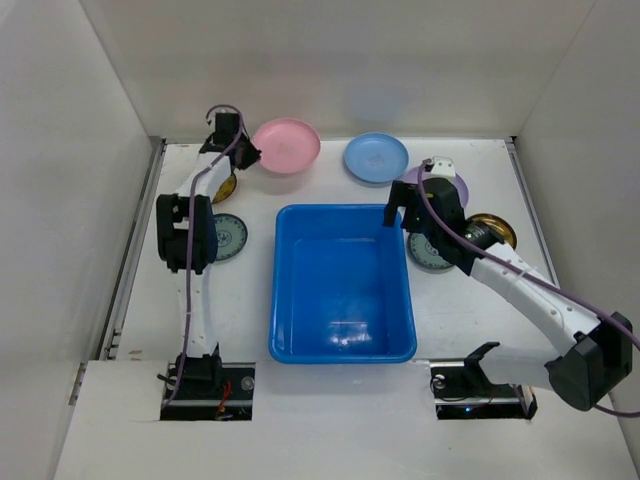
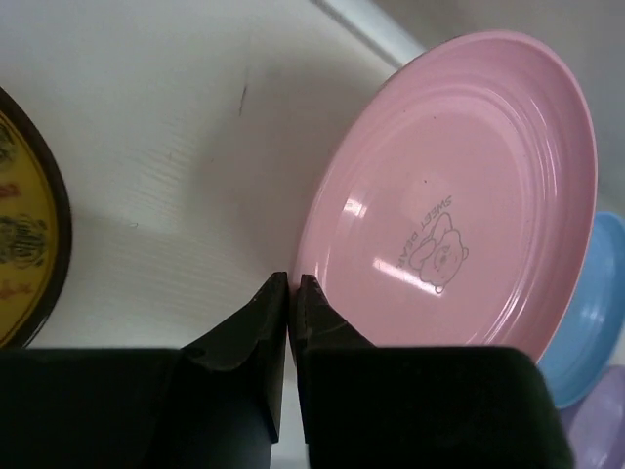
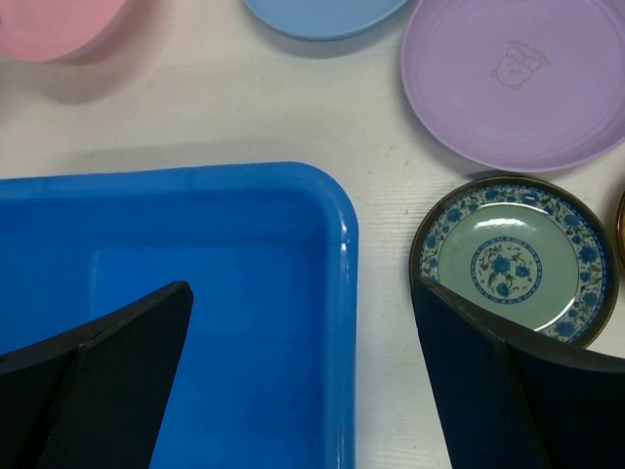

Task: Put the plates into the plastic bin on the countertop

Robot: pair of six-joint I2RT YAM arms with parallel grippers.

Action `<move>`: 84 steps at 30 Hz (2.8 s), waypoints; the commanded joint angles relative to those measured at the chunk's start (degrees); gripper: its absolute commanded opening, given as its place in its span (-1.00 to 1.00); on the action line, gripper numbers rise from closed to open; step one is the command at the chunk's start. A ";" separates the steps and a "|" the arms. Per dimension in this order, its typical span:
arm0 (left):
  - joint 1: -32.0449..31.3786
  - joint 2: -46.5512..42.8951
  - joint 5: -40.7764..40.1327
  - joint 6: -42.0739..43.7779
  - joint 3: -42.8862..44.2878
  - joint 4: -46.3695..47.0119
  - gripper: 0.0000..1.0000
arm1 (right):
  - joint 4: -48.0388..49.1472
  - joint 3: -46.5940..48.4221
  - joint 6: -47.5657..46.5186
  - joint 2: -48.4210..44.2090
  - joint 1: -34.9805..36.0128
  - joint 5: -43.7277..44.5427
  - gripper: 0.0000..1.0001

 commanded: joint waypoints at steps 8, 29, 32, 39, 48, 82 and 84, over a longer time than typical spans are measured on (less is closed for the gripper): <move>-4.53 -34.41 4.69 11.71 0.74 -13.27 -0.98 | 4.20 -6.58 6.05 -12.54 -6.07 -0.16 1.00; -34.33 -52.37 -6.65 15.67 -42.35 -20.68 -0.98 | 11.32 -2.03 15.02 0.70 -23.57 0.71 1.00; -35.48 -50.35 -6.65 16.20 -44.55 -17.52 -0.95 | 12.11 1.48 13.01 6.76 -24.71 2.12 1.00; -36.27 -45.95 -8.31 18.31 -45.96 -14.35 -0.62 | 10.80 10.10 10.45 20.03 -30.15 0.63 1.00; -35.30 -47.44 -9.46 19.45 -42.89 -13.47 0.47 | 6.85 19.68 7.81 33.40 -37.10 -3.75 0.66; -13.51 -67.39 -8.93 14.18 -38.13 -19.09 1.00 | -1.68 33.75 3.59 49.33 -39.13 -12.46 -1.00; -12.81 -67.57 -8.85 13.74 -39.10 -19.09 1.00 | -1.94 34.45 3.33 46.17 -38.95 -12.46 -1.00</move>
